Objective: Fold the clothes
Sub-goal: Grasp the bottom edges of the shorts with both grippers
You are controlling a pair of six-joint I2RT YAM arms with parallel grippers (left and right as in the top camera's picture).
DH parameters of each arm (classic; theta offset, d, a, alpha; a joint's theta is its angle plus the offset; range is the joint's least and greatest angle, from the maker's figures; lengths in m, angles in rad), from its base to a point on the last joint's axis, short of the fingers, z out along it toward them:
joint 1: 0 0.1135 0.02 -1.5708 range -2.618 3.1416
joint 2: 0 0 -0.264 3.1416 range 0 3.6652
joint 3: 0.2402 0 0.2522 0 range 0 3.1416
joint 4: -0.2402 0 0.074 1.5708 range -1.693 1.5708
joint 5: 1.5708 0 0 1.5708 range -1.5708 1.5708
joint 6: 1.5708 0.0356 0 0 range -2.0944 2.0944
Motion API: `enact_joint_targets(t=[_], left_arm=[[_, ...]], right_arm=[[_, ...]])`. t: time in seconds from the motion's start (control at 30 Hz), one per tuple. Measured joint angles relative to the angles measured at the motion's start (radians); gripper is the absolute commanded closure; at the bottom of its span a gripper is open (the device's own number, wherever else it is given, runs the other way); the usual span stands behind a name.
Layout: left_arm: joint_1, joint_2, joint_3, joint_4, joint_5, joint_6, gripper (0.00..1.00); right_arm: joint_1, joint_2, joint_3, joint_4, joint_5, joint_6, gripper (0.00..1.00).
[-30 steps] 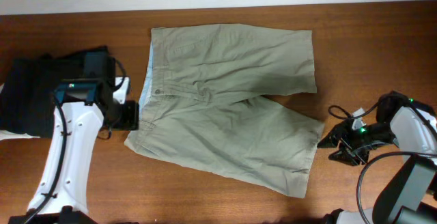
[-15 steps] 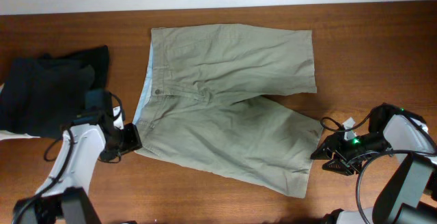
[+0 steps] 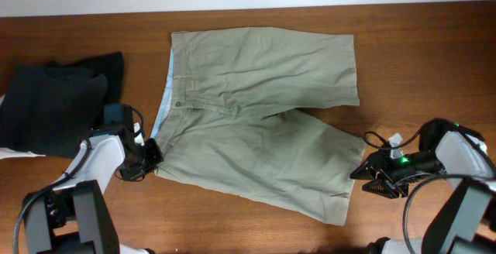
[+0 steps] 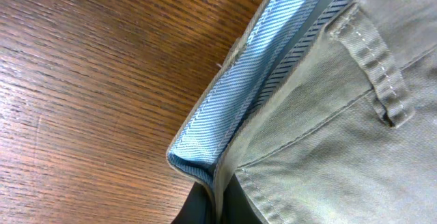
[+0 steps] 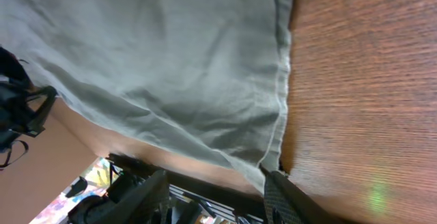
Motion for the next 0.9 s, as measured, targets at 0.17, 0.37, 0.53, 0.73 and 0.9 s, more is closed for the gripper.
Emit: enact_joint_targets(t=[0.17, 0.37, 0.53, 0.73, 0.9], left_arm=[[0.000, 0.000, 0.000, 0.000, 0.000, 0.000, 1.00], [0.000, 0.000, 0.000, 0.000, 0.000, 0.000, 1.00], [0.000, 0.002, 0.002, -0.001, 0.000, 0.000, 1.00], [0.000, 0.003, 0.002, -0.001, 0.000, 0.000, 1.00], [0.000, 0.003, 0.002, -0.001, 0.000, 0.000, 0.99]], right_arm=[[0.000, -0.186, 0.000, -0.084, 0.003, 0.026, 0.57], [0.135, -0.216, -0.040, -0.087, 0.030, 0.119, 0.50], [0.285, -0.216, -0.231, 0.080, 0.092, 0.318, 0.46], [0.288, -0.216, -0.316, 0.143, 0.179, 0.421, 0.44], [0.289, -0.217, -0.386, 0.227, 0.195, 0.490, 0.50]])
